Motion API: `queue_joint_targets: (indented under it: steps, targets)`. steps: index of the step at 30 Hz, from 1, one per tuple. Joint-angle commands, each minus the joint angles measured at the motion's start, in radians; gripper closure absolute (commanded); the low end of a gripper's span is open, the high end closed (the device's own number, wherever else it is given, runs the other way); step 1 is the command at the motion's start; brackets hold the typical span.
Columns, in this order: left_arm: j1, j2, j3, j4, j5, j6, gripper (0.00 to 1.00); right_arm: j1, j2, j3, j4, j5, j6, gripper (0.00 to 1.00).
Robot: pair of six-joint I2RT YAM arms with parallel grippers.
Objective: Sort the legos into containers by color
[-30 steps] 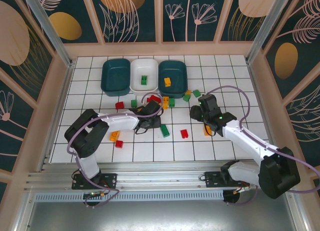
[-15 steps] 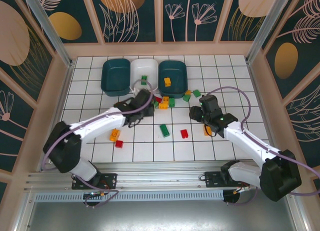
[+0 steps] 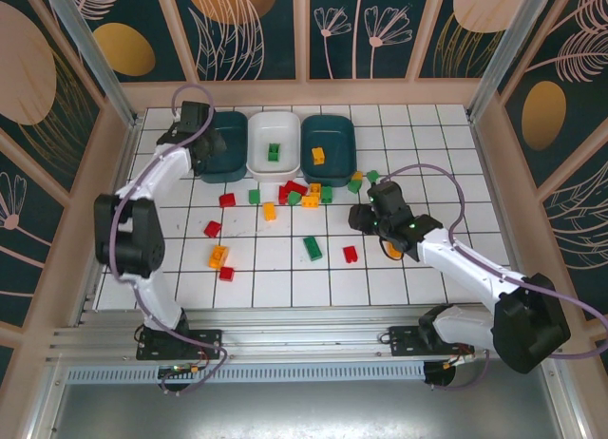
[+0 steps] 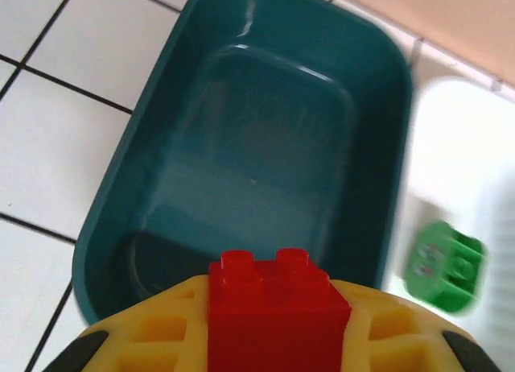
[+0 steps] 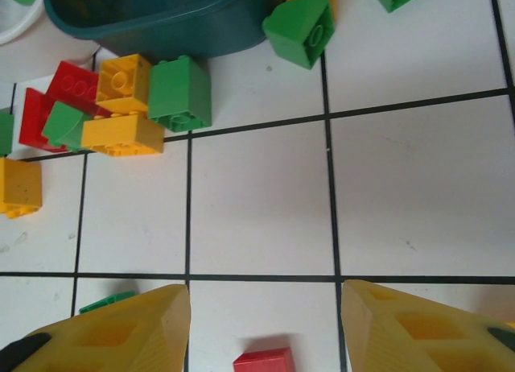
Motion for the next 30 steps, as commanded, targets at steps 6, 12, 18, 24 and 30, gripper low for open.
queue_joint_targets:
  steps: [6, 12, 18, 24, 30]
  targets:
    - [0.033, 0.257, 0.228, -0.098, 0.017, 0.067, 0.88, 0.027, -0.002, 0.045, -0.048, 0.016, 0.011, 0.46]
    - [0.035, 0.353, 0.312, -0.128, 0.045, 0.079, 0.68, 0.039, 0.008, 0.064, -0.066, 0.026, 0.014, 0.45]
    - [0.035, 0.232, 0.271, -0.084, 0.047, 0.095, 0.28, 0.064, 0.017, 0.088, -0.08, 0.047, 0.014, 0.43]
    - [0.035, 0.024, 0.239, -0.067, 0.11, 0.1, 0.1, 0.109, 0.029, 0.122, -0.076, 0.116, -0.004, 0.38]
    - [0.035, -0.43, -0.261, 0.26, 0.291, -0.025, 0.01, 0.121, -0.051, 0.044, 0.054, 0.233, 0.022, 0.01]
